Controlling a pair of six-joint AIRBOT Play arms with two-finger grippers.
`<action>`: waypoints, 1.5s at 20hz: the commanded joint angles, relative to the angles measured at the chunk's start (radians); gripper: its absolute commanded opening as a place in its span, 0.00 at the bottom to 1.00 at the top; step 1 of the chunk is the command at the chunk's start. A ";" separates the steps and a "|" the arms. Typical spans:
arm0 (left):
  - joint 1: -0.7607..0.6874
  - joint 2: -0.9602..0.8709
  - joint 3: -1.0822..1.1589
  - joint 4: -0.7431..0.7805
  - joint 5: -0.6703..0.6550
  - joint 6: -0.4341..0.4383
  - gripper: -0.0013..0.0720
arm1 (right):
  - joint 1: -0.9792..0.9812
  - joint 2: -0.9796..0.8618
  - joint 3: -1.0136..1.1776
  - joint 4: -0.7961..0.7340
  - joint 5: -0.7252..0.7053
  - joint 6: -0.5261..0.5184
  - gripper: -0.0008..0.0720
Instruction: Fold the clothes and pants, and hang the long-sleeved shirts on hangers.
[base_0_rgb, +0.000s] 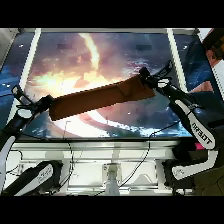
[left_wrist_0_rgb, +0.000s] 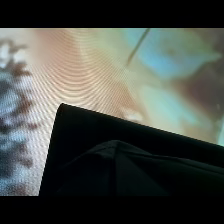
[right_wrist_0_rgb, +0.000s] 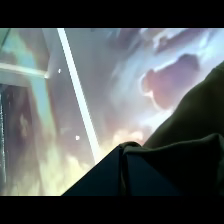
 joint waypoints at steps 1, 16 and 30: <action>-0.014 -0.027 -0.002 0.000 0.049 0.001 0.04 | 0.007 -0.022 0.021 -0.002 -0.052 0.000 0.03; 0.002 -0.023 -0.002 0.004 0.141 0.005 0.91 | -0.002 -0.034 0.023 -0.017 0.002 -0.004 0.68; 0.324 -0.150 0.161 -0.076 -0.641 0.242 0.95 | -0.046 0.053 0.023 -0.193 0.114 -0.005 0.68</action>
